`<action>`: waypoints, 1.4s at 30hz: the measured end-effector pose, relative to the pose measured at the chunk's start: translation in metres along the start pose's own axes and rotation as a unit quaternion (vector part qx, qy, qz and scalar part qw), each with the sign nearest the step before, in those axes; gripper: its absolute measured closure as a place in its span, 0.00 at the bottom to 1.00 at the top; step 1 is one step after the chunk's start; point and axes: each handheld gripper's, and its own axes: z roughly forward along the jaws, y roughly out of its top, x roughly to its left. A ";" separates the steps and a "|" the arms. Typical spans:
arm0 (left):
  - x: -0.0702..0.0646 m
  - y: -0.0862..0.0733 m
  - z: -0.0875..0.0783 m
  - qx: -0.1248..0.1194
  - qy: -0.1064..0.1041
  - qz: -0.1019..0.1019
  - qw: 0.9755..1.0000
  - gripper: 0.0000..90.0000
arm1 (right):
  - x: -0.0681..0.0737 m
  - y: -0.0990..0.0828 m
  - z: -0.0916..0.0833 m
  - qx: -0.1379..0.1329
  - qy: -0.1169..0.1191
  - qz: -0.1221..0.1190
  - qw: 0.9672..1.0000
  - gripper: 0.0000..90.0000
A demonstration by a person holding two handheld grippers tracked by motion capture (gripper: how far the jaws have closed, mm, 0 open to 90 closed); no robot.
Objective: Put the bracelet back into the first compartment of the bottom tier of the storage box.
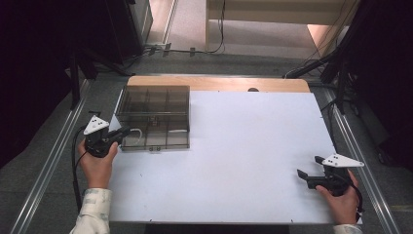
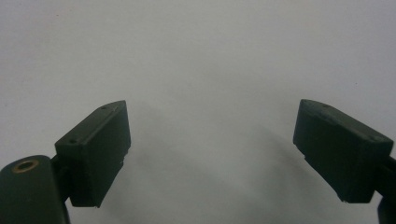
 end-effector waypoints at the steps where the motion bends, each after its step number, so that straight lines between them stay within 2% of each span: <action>1: 0.000 0.000 0.001 0.000 0.000 0.000 1.000 0.96 | 0.000 0.000 0.000 0.000 0.000 0.000 1.000 0.11; 19: 0.003 -0.003 0.013 0.011 -0.002 -0.006 1.000 0.96 | 0.000 0.000 0.000 0.000 0.001 0.001 1.000 0.11; 29: 0.006 -0.012 0.019 0.027 0.009 -0.020 0.999 0.96 | 0.000 0.000 0.000 0.000 0.001 0.000 1.000 0.11; 34: 0.008 -0.017 0.018 0.028 0.018 -0.019 0.999 0.96 | 0.000 0.000 0.000 0.000 0.000 0.000 1.000 0.11; 42: 0.009 -0.019 0.017 0.023 0.015 -0.021 0.999 0.93 | 0.000 0.000 0.000 0.000 0.000 0.000 1.000 0.11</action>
